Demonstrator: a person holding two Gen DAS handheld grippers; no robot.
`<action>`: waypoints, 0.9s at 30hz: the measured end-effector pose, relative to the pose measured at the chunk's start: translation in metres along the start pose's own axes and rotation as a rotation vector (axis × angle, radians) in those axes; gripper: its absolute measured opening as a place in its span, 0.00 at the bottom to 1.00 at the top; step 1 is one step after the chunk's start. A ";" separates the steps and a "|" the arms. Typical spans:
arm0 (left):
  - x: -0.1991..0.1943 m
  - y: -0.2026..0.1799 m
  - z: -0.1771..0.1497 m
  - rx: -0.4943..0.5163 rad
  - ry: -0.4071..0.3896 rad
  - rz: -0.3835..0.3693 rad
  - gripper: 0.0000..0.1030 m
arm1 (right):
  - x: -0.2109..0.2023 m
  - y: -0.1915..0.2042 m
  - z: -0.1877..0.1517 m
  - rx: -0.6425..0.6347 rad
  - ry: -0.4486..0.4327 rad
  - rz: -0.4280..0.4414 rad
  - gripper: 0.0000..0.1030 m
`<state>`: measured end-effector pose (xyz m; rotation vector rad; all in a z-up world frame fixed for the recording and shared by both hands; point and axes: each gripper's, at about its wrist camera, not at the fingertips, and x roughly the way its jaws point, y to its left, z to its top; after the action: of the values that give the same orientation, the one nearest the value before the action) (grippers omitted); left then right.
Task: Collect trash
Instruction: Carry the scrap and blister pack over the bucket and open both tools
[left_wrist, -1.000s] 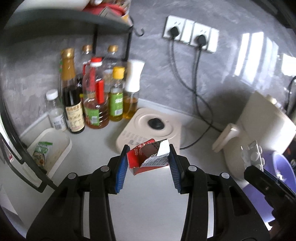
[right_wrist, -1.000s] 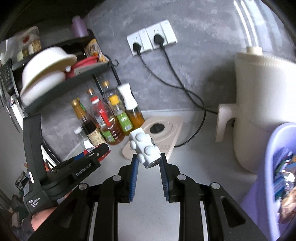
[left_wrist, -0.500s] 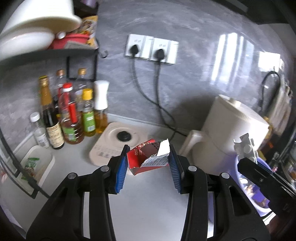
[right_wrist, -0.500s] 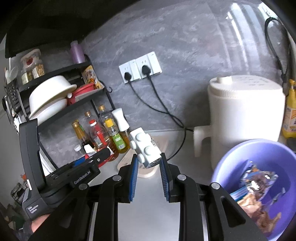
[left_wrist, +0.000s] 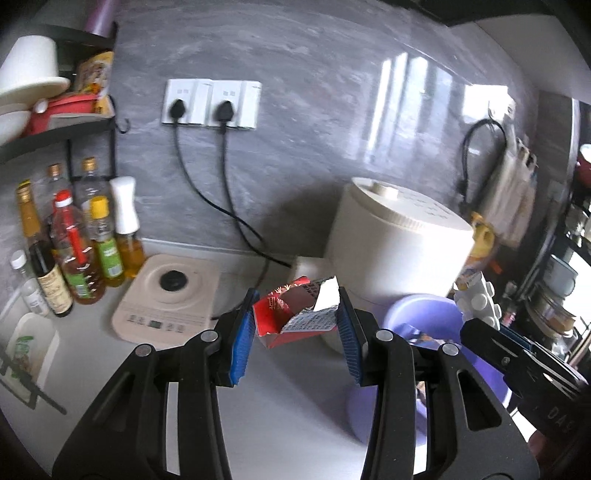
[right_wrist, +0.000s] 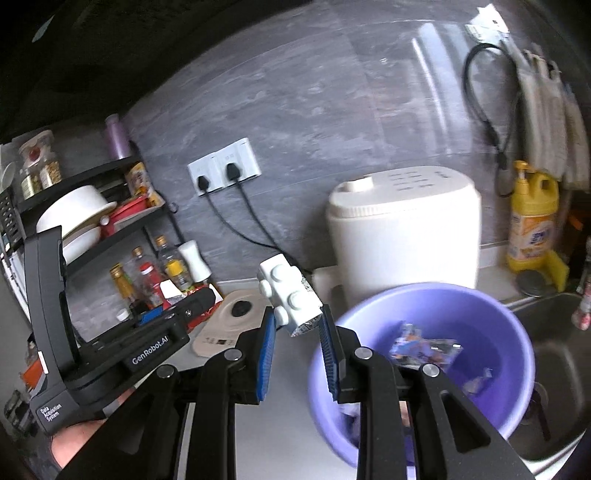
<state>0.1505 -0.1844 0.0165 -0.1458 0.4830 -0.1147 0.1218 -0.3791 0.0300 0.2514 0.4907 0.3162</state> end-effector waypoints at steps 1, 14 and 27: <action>0.001 -0.003 0.000 0.003 0.003 -0.004 0.41 | -0.002 -0.006 -0.001 0.012 0.000 -0.011 0.23; 0.009 -0.031 -0.007 0.027 0.020 -0.063 0.41 | -0.018 -0.058 -0.015 0.107 0.019 -0.103 0.48; 0.022 -0.072 -0.012 0.064 0.048 -0.183 0.41 | -0.049 -0.078 -0.016 0.151 -0.021 -0.167 0.54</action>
<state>0.1590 -0.2596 0.0083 -0.1248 0.5128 -0.3130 0.0915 -0.4662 0.0131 0.3581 0.5118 0.1130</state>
